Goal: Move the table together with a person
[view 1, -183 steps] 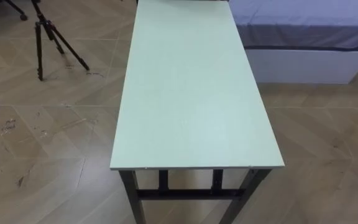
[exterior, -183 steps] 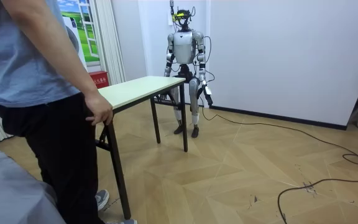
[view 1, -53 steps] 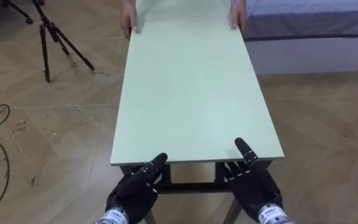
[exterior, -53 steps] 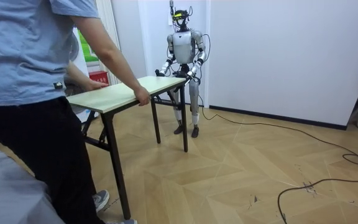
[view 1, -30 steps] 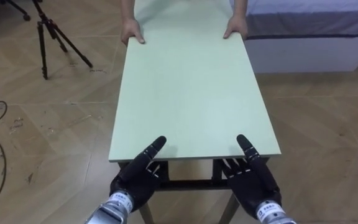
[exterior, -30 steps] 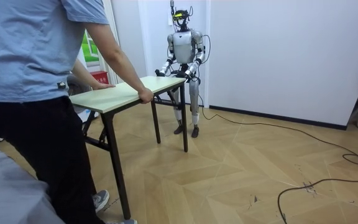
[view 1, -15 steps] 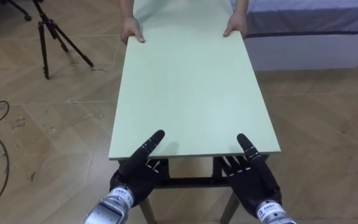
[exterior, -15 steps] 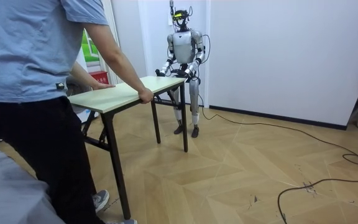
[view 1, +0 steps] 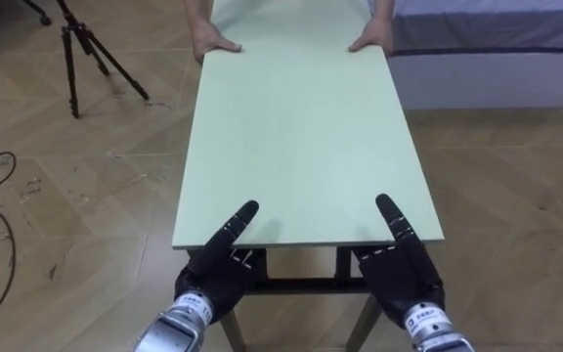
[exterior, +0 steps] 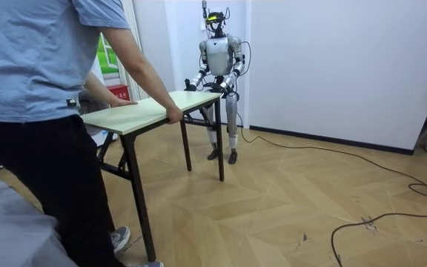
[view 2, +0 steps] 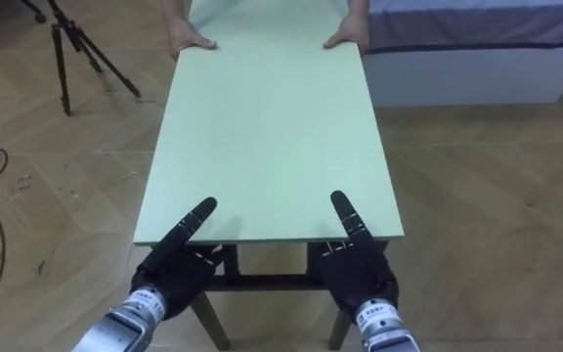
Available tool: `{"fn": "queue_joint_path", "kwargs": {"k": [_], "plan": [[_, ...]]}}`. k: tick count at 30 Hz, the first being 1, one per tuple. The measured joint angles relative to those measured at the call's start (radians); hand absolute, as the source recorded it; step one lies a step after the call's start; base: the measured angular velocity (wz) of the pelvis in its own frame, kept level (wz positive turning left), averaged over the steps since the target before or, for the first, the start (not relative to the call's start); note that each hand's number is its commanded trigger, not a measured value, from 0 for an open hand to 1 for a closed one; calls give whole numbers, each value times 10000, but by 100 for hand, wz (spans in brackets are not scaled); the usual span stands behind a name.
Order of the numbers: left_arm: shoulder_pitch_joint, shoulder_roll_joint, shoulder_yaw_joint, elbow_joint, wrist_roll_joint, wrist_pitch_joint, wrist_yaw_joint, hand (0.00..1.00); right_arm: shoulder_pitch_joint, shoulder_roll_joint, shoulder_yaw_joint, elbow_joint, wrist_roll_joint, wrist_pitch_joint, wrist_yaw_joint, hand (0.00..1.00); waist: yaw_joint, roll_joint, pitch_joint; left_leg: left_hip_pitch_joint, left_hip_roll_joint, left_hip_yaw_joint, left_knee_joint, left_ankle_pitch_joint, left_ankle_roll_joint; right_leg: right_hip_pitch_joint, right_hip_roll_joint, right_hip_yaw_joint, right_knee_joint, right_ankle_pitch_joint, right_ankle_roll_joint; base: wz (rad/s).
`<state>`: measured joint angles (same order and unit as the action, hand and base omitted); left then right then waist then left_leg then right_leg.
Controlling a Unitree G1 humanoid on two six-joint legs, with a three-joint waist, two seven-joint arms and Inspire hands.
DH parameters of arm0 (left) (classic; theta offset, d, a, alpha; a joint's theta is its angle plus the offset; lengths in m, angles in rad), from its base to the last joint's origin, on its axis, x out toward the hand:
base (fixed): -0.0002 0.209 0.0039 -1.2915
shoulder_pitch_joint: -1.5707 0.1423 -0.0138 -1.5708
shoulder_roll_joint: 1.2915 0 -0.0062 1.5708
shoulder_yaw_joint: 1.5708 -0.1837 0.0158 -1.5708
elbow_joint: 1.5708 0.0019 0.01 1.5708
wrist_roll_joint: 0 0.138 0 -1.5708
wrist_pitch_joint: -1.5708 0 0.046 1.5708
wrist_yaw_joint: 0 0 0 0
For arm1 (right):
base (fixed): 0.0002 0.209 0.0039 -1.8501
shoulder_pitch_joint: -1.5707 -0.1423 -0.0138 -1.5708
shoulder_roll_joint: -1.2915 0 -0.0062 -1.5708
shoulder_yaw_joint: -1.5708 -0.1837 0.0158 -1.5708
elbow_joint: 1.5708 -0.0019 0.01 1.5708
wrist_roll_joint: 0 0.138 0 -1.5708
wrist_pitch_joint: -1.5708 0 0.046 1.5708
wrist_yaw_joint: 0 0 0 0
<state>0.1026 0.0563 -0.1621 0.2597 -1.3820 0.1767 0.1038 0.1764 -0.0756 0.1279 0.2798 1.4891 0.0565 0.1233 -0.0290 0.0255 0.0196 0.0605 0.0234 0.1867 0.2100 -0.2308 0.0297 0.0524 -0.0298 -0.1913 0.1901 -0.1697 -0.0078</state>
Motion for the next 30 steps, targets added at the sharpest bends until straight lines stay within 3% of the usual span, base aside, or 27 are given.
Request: {"fn": "queue_joint_path", "kwargs": {"k": [1, 2, 3, 4, 10, 17, 21, 30], "plan": [[0, -30, 1, 0, 0, -19, 0, 10, -1, 5, 0, 0, 29, -16, 0, 0, 0, -9, 4, -1, 0, 0, 0, 0, 0, 3, -1, 1, -1, 0, 0, 0], [1, -37, 3, 0, 0, -24, 0, 44, 0, 7, -1, 0, 29, -18, 0, 0, 2, -17, 9, 0, -1, 0, 0, 0, 0, 5, -2, 3, -1, 0, 0, 0], [1, -43, 2, 1, -1, -31, 0, 80, 0, 11, -1, 0, 29, -18, 0, 40, -24, -26, 13, 1, -1, 1, 1, 0, 0, 7, -4, 5, 0, 0, 0, 0], [5, -70, 1, 3, 6, -48, 0, 100, 0, 11, -3, 0, 19, -18, 0, 100, -12, -30, 16, 9, -3, 15, -4, 1, 1, 4, -6, 18, 1, 0, 0, 0], [20, -105, 1, 5, 9, -77, -1, 100, -1, 19, -1, 0, 17, -13, -1, 100, 17, -30, 15, 39, -6, 46, -42, 13, 4, -4, 0, 92, 1, 0, 0, -1], [25, -233, -26, 343, 27, -77, -93, 100, -67, 22, 8, 332, 33, -21, -1002, 100, 241, -36, 20, 28, 1, 36, -90, 17, 0, -21, 9, 68, -26, -2, 2, 0], [34, -318, -46, 375, 27, -69, -94, 100, -71, 43, 54, 327, -63, -169, -1089, 100, 225, -167, 43, 33, 7, 20, -134, 17, 0, -20, 10, -16, -34, -1, 1, 0], [34, -338, -21, 400, 384, -105, -94, 100, -83, 210, 54, 325, -254, -337, -1211, 100, 226, -165, 40, 31, -7, 17, -135, 17, 0, -23, -9, -27, -51, -1, 2, 0]]}}
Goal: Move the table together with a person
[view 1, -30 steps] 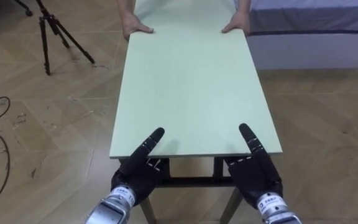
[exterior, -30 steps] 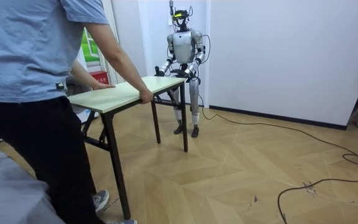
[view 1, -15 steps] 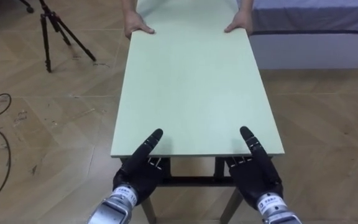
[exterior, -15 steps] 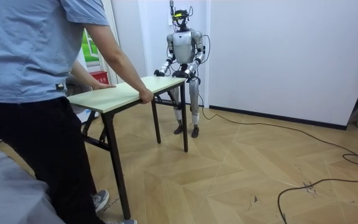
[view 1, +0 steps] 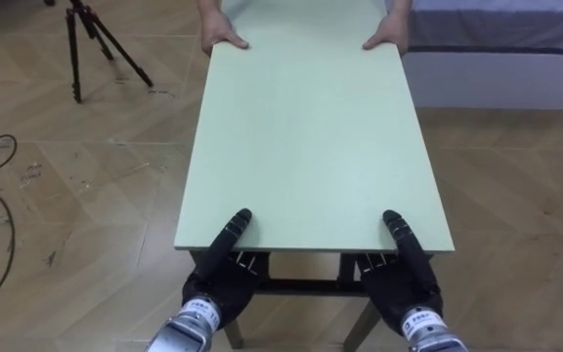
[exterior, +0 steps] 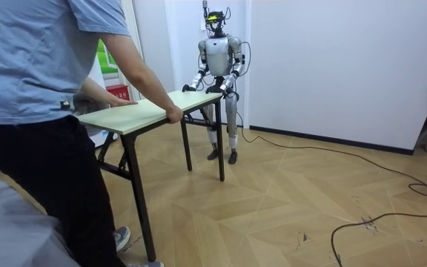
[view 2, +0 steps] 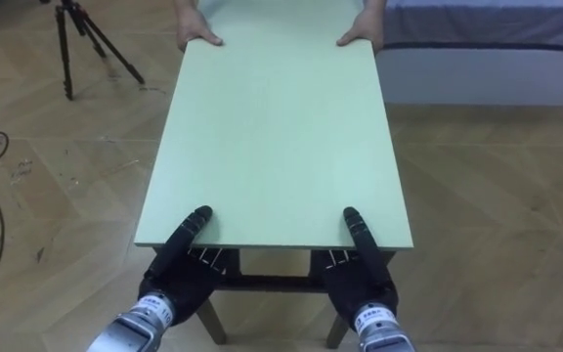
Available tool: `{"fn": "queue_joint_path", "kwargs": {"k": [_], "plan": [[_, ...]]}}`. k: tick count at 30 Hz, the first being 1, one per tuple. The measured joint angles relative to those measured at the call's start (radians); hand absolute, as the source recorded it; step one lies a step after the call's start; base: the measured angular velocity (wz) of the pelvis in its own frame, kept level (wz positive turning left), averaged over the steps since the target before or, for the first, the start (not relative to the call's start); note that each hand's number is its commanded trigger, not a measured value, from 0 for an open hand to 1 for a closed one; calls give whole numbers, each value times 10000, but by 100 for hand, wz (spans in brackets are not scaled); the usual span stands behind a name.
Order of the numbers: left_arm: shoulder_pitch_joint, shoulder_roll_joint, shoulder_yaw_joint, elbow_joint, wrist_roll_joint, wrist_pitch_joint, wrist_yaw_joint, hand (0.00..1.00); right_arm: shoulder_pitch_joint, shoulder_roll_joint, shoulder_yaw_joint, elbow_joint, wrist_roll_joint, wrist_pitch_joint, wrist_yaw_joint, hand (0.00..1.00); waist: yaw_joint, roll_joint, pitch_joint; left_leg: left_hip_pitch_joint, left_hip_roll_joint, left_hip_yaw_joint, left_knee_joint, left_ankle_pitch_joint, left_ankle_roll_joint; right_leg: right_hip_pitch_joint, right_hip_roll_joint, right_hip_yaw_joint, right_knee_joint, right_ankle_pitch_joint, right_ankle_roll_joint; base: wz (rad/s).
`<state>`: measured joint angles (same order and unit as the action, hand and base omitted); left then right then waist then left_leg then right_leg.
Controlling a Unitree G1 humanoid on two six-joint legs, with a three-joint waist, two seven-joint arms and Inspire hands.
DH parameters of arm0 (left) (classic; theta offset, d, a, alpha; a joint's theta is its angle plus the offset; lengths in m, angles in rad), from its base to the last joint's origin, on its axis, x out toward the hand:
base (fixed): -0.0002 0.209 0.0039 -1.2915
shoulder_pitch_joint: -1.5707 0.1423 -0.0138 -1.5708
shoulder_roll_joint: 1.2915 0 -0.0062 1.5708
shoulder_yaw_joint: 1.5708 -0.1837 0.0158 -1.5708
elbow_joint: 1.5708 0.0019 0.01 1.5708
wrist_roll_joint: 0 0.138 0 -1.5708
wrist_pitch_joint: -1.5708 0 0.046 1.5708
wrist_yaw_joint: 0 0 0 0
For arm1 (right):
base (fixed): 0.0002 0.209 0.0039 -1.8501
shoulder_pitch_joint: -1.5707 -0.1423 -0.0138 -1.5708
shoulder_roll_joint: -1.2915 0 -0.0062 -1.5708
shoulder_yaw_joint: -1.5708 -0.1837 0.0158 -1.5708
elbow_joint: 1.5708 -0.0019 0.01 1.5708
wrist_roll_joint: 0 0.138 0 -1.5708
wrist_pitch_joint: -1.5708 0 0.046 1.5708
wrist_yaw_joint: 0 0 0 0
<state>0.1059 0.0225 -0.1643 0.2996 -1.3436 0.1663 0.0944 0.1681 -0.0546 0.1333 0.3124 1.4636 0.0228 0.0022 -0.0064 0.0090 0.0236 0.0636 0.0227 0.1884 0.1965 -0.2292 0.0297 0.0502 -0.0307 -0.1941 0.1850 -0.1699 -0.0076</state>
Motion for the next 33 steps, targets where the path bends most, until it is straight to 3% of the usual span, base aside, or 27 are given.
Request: {"fn": "queue_joint_path", "kwargs": {"k": [23, 33], "plan": [[22, 2, 130, -519, 41, -49, -186, 100, 0, 2, -23, -684, -133, 0, 1, 100, -38, 159, -115, 23, -1, 3, 13, 0, -1, 25, 8, 27, 2, 0, 0, 0], [659, 107, 196, -1476, 238, -75, -548, 100, 432, -37, 27, -1599, -189, 154, 62, 100, -153, 211, -155, 6, -2, 11, 14, 0, 0, 6, 50, 5, 3, 0, 0, 0]]}}
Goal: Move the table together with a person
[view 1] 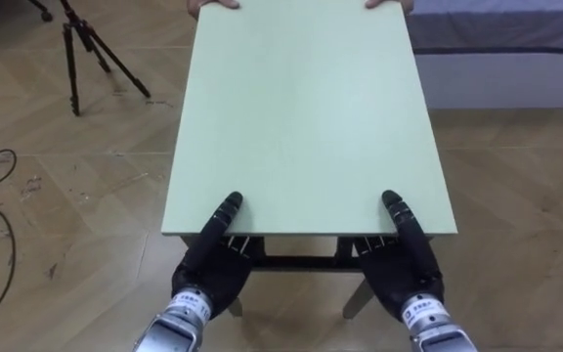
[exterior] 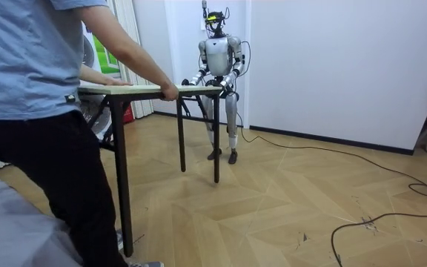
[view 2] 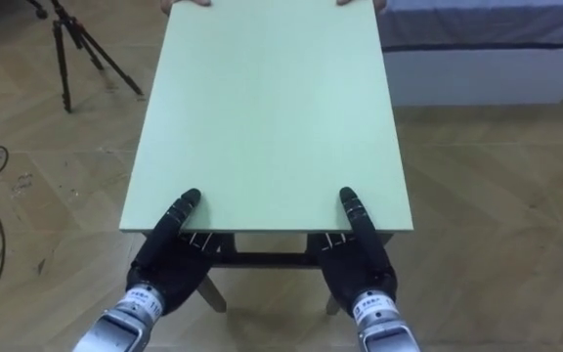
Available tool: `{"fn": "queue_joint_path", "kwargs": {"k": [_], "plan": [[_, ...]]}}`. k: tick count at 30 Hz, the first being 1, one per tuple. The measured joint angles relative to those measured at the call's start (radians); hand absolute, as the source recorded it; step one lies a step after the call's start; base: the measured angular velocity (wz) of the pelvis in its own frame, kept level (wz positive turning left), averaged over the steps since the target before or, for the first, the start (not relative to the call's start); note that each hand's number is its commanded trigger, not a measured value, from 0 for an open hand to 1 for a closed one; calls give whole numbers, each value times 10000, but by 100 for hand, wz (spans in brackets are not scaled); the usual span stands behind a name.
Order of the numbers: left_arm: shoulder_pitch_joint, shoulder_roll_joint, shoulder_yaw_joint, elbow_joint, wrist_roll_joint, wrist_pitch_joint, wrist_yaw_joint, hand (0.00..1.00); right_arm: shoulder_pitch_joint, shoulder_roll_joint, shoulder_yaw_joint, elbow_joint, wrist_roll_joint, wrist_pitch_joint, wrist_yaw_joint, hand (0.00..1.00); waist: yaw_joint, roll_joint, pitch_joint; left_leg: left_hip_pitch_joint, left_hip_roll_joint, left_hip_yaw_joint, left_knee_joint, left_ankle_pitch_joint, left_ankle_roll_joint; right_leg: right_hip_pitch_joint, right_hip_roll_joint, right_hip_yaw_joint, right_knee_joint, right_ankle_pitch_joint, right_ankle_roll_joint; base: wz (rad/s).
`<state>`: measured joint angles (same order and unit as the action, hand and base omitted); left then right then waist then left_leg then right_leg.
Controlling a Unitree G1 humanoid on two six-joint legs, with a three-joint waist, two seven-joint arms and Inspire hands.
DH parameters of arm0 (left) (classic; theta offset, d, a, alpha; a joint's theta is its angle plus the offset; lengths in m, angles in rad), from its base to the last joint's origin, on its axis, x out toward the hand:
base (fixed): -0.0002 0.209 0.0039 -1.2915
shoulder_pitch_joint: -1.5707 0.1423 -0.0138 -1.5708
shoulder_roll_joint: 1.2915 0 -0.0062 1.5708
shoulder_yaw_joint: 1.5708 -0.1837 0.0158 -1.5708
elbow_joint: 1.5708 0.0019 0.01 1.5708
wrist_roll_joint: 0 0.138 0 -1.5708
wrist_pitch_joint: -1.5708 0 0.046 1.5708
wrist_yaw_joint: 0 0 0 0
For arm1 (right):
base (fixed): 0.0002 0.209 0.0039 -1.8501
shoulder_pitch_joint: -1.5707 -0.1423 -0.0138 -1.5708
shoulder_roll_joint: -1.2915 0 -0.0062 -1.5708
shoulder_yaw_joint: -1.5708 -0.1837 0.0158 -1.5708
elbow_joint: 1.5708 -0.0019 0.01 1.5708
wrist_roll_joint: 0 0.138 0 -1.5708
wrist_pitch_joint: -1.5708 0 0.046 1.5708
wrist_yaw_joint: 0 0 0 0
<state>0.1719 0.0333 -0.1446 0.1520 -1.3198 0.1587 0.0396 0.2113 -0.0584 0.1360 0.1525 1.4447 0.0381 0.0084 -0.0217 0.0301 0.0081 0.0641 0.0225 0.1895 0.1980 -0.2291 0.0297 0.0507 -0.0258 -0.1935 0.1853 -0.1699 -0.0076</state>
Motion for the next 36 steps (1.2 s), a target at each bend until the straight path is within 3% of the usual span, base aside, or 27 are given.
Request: {"fn": "queue_joint_path", "kwargs": {"k": [4, 8, 10, 17, 19, 23, 24, 25, 26, 27, 28, 30, 31, 32, 33, 35, 36], "plan": [[411, -41, -36, -554, 16, -9, 0, 100, 375, 3, 27, -531, 1, 13, -39, 100, 0, 16, -10, -6, 1, -1, -7, 0, 0, -6, 1, -5, 0, 0, 0, 0], [872, -35, -210, -1074, -23, -322, -3, 100, 710, -78, 230, -1064, 35, -56, -79, 100, -5, 6, -15, -13, 5, -2, -12, 0, 0, -22, -6, 8, -2, 0, 0, 0], [944, -38, -250, -1078, -35, -386, -35, 100, 722, -137, 385, -1064, 30, -231, -79, 100, -3, 1, -12, -14, 2, -4, -13, 0, 0, -15, -1, -4, -2, 0, 0, 0], [1227, -85, -476, -1130, -35, -686, -246, 100, 739, -196, 410, -1063, 41, -257, -70, 100, 14, -124, -5, -105, 18, -5, 151, -1, -1, -12, 25, -12, 23, -1, -1, 2], [1282, -77, -624, -1149, -38, -843, -339, 100, 782, -204, 415, -1065, 98, -295, 9, 100, 40, -221, -46, -407, 36, 7, 530, -4, -6, -151, 14, -16, 72, -5, -9, 6], [1293, -114, -858, -1133, -52, -993, -431, 100, 819, -190, 415, -1064, 121, -387, 30, 100, 219, -302, -41, -1328, 211, -98, 2129, -20, -33, -478, 110, 19, 496, 6, -99, 1], [1295, -124, -933, -1132, -56, -1060, -432, 100, 834, -222, 416, -1064, 143, -444, 71, 100, 262, -301, -42, -1575, 235, -295, 2510, -34, -110, -507, 143, -21, 477, -27, -187, 0], [1284, -178, -971, -1128, -56, -1107, -434, 100, 833, -268, 414, -1063, 139, -460, 134, 100, 228, -296, -46, -1813, 246, -503, 2763, -80, -448, -578, 173, -129, 376, -97, -307, 8], [1284, -179, -963, -1108, -65, -1110, -434, 100, 835, -270, 409, -1061, 116, -475, 148, 100, 218, -265, -41, -1882, 301, -561, 2807, -113, -649, -694, 183, -281, 360, -63, -367, 7], [1299, -159, -952, -1087, -67, -1130, -486, 100, 838, -270, 407, -1064, 70, -489, 162, 100, 233, -228, -17, -2064, 526, -439, 3336, -291, -898, -843, 125, -625, 395, -78, -482, -27], [1481, -157, -925, -1054, -136, -1172, -595, 100, 849, -279, 429, -1039, 43, -387, 139, 100, 352, -116, -24, -2094, 991, -110, 4714, -503, -888, -834, 181, -1144, 516, -122, -564, -41], [1756, -134, -847, -1053, -400, -1190, -921, 100, 850, -290, 506, -1064, 7, -288, 153, 100, 175, 174, 1, -1736, 1429, -108, 5991, -578, -970, -721, 398, -1725, 612, -121, -652, -18], [1754, -119, -858, -1053, -435, -1161, -922, 100, 841, -291, 507, -1065, 5, -288, 166, 100, 49, 229, 15, -1579, 1466, -180, 5957, -649, -967, -714, 428, -1830, 683, -124, -660, 36], [1661, -112, -858, -1026, -432, -1143, -921, 100, 797, -307, 482, -1074, 8, -288, 168, 100, -196, 286, 88, -1362, 1473, -301, 5388, -1009, -1013, -860, 407, -2093, 932, -126, -663, 54], [1592, -76, -841, -1018, -433, -1144, -920, 100, 795, -308, 475, -1130, 4, -286, 169, 100, -420, 302, 119, -1265, 1399, -229, 4570, -1314, -885, -1112, 336, -2238, 1174, -124, -661, 58], [1446, -29, -842, -1013, -421, -1127, -870, 100, 837, -380, 415, -1235, -13, -234, 170, 100, -761, 293, 129, -1068, 1167, -219, 3363, -1450, -848, -1416, 160, -2140, 1306, -48, -555, 59], [1308, 5, -880, -1006, -424, -1087, -762, 100, 844, -384, 357, -1266, -8, -233, 170, 100, -891, 301, 137, -891, 989, -196, 2658, -1445, -839, -1589, 79, -1852, 1329, 24, -450, 48]]}}
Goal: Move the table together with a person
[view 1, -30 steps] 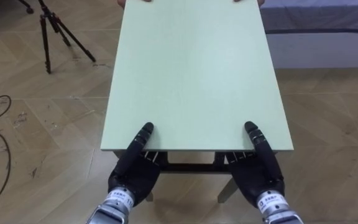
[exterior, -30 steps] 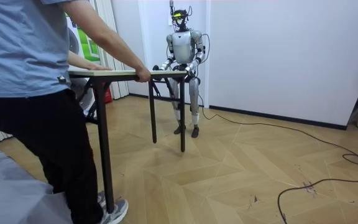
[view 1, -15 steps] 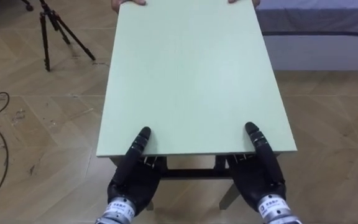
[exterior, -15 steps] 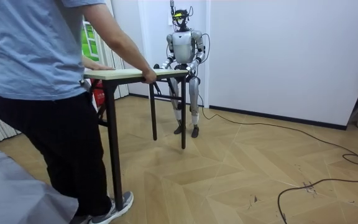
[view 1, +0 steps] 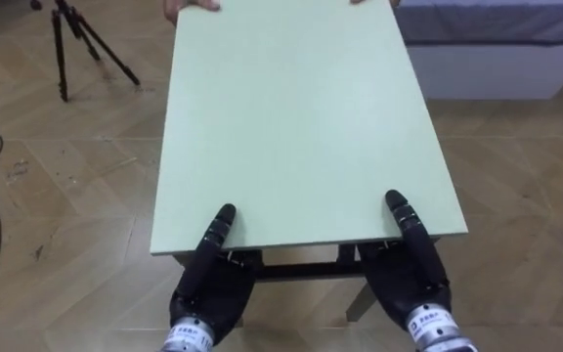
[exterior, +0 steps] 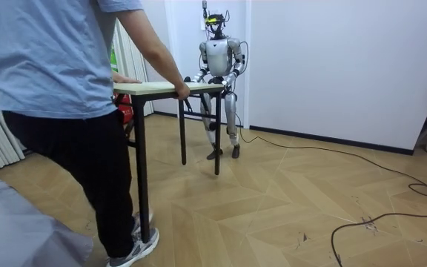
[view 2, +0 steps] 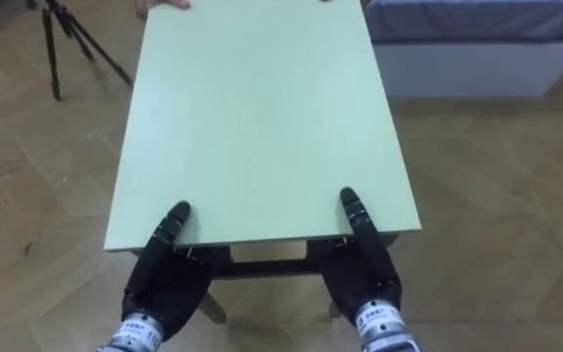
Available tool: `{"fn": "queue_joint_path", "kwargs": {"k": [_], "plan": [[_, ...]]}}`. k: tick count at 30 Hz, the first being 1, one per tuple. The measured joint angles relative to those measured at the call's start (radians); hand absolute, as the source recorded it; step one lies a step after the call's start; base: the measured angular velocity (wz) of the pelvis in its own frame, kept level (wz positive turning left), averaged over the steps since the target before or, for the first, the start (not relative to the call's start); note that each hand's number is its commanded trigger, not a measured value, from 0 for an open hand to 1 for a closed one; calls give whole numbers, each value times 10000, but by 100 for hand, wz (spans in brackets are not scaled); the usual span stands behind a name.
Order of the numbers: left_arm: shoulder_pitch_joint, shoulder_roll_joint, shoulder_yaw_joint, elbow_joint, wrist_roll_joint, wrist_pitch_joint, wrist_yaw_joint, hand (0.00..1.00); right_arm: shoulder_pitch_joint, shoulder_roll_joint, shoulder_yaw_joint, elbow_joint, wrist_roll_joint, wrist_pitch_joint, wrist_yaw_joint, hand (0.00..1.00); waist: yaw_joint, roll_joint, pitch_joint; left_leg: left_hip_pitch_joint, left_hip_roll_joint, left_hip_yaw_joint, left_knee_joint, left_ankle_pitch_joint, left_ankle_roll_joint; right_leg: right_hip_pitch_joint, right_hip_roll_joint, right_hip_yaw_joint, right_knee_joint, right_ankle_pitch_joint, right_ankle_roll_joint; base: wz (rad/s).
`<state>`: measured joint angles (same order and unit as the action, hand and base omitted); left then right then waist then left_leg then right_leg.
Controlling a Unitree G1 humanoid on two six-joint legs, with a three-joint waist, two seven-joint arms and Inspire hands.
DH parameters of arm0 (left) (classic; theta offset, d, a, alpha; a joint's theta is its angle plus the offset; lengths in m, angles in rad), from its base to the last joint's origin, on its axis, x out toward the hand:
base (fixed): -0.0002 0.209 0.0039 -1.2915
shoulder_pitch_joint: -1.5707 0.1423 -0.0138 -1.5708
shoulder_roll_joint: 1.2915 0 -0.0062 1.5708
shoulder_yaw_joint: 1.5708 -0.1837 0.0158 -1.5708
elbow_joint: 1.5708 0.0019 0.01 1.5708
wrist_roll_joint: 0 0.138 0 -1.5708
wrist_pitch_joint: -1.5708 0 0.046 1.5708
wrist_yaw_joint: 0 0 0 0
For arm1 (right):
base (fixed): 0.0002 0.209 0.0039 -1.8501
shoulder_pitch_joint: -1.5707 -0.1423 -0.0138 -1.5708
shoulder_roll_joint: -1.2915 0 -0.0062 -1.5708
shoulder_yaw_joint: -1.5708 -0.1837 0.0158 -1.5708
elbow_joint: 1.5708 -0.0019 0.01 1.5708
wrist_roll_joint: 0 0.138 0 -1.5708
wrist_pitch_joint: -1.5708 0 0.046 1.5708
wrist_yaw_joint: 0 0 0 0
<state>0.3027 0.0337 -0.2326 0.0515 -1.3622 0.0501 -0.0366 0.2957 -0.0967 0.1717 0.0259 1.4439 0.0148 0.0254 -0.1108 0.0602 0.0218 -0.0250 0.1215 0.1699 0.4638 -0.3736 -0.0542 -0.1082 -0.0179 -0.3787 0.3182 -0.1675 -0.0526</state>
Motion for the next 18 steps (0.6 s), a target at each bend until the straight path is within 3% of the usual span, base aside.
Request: {"fn": "queue_joint_path", "kwargs": {"k": [2, 4, 7, 10, 13, 14, 16, 17, 18], "plan": [[-142, 52, -55, -2, -15, 27, 53, 100, -5, 2, -67, -18, 93, -4, 0, 100, 88, 2, 2, 54, -169, 141, -532, 31, 90, -331, -142, 198, 203, 83, 65, 6], [-158, 70, -136, -9, -31, -9, 54, 100, 0, -49, -73, -29, 170, -13, 1, 100, 63, 40, -9, 30, -407, 198, -909, 250, 481, -565, -331, 225, 246, 269, 102, -2], [-180, 56, -166, 34, -32, -66, 71, 100, -2, -46, -71, -27, 173, -40, 14, 100, 152, 48, -4, 83, -676, 280, -1422, 532, 889, -873, -525, 359, 281, 565, 88, -10], [-183, 25, -178, 200, -49, -67, 70, 100, 25, -81, -64, 5, 212, -25, 14, 100, 235, 56, -5, 127, -866, 524, -1567, 730, 1015, -1013, -677, 538, 329, 793, 98, -18], [-338, 12, -190, 441, -94, -72, 31, 100, 21, -79, -85, 6, 86, -44, 19, 100, 269, 9, 4, -213, -1190, 653, -1425, 914, 1256, -1491, -1052, 501, 659, 1129, 167, -13], [-342, 25, -188, 455, -96, -74, 37, 100, 8, -95, -88, 2, 38, -40, 19, 100, 263, 19, -5, -435, -1234, 792, -1348, 981, 1373, -1686, -1126, 529, 644, 1426, 352, -21], [-407, 77, -200, 469, -91, -74, 35, 100, 3, -39, -143, 0, 31, 8, 19, 100, 98, -22, -6, -829, -1321, 894, -1313, 1194, 1715, -2067, -1384, 747, 897, 1816, 994, 7], [-449, 79, -225, 486, -89, -73, 45, 100, 23, 16, -188, -2, 36, 12, 18, 100, 24, -56, 4, -877, -1381, 916, -1307, 1258, 1787, -2212, -1594, 772, 1523, 1655, 1068, 37], [-518, 82, -315, 523, -75, -60, 105, 100, 127, 102, -282, -13, 72, -10, 21, 100, -39, -137, 10, -871, -1501, 978, -1285, 1334, 1900, -2453, -2145, 814, 3373, 1138, 1124, 30]]}}
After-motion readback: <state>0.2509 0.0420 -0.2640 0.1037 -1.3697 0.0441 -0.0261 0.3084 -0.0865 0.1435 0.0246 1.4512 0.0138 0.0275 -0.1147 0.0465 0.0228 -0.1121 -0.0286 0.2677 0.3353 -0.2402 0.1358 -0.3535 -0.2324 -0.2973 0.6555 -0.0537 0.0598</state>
